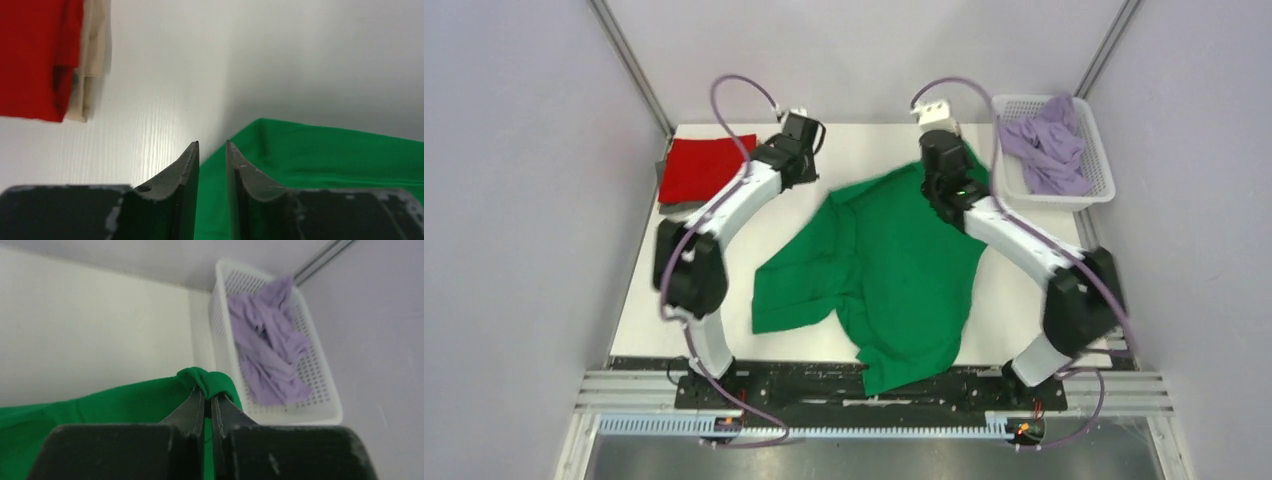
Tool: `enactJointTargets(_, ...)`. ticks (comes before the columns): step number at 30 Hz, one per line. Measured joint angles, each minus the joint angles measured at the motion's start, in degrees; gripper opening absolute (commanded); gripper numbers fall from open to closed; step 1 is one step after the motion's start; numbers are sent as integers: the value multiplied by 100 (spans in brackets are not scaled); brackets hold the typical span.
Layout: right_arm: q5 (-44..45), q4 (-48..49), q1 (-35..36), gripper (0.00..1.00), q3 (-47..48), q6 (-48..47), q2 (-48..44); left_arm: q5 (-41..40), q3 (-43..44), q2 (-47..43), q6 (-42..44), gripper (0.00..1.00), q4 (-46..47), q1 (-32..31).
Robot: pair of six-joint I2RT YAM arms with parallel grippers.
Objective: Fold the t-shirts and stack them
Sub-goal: Flatten out the tshirt
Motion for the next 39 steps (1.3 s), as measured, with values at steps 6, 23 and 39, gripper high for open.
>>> enactJointTargets(6,-57,-468,-590,98,1016,380,2710,-68,1958,3429,138,100,-964,514)
enactJointTargets(23,-2566,-310,-527,98,-2468,2500,-752,2151,-1899,-133,-197,100,562,334)
enactJointTargets(39,-4605,350,-428,98,-5066,3526,-1622,2282,-1779,1193,-577,66,789,-317)
